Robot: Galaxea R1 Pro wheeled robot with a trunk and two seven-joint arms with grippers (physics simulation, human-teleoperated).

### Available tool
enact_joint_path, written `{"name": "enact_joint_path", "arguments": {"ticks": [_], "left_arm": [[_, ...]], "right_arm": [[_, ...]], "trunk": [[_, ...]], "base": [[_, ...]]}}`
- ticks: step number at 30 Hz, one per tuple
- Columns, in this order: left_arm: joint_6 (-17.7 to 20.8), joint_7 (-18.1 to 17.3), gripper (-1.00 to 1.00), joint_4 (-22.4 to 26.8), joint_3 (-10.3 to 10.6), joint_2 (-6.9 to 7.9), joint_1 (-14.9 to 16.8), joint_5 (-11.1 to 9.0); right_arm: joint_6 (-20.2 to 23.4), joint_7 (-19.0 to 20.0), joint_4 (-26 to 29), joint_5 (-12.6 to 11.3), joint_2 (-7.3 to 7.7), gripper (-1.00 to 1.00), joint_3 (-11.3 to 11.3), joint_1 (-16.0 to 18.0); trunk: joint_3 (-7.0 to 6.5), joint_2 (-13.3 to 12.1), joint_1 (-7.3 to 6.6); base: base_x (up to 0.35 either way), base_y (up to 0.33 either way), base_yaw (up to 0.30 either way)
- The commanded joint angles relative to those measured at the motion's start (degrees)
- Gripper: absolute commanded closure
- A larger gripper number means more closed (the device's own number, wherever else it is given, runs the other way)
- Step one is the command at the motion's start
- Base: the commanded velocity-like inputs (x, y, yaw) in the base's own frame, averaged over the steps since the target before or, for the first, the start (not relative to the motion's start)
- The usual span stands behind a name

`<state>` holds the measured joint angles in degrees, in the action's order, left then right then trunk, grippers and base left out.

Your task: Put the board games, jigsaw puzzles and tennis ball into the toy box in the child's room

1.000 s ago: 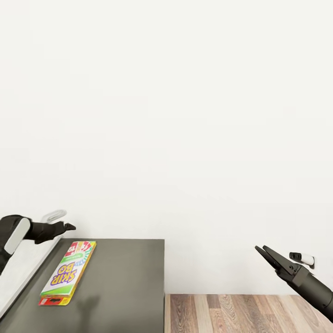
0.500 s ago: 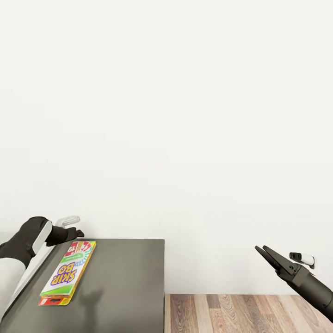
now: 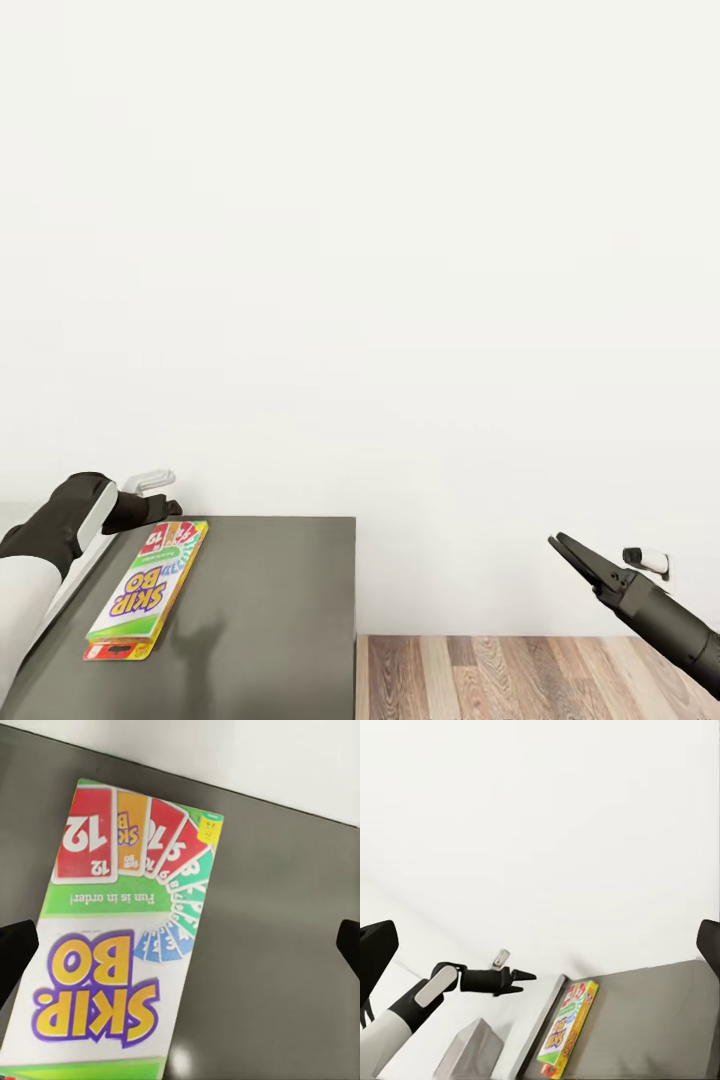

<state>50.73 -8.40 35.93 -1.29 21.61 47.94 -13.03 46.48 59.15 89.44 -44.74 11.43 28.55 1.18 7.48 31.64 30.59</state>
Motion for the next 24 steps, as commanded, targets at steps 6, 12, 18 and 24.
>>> {"name": "enact_joint_path", "arguments": {"ticks": [6, 12, 18, 24], "left_arm": [[0.18, -0.25, -1.0, 0.03, -0.19, 0.08, 0.05, 0.24], [0.04, -0.22, -1.0, -0.03, -0.21, 0.05, 0.05, 0.33], [-1.76, -0.22, -1.0, -0.06, -0.22, -0.01, 0.05, 0.37], [-2.42, -0.16, -1.0, -0.2, -0.21, 0.42, 0.46, 0.37]], "right_arm": [[2.34, -1.41, 0.03, 1.04, -0.07, -1.0, -0.12, 0.11], [3.97, -2.14, 0.03, 1.73, -0.09, -1.0, -0.08, 0.13], [4.19, -2.22, 0.04, 1.83, -0.14, -1.0, -0.07, 0.14], [4.22, -2.23, -0.03, 1.84, -0.19, -1.0, -0.07, 0.15]], "trunk": [[0.55, 0.1, 0.02], [1.1, 0.1, 0.02], [1.66, 0.1, 0.02], [2.22, 0.1, 0.02]], "base": [[0.0, 0.0, 0.0], [0.0, 0.0, 0.0], [0.0, 0.0, 0.0], [0.0, 0.0, 0.0]]}}
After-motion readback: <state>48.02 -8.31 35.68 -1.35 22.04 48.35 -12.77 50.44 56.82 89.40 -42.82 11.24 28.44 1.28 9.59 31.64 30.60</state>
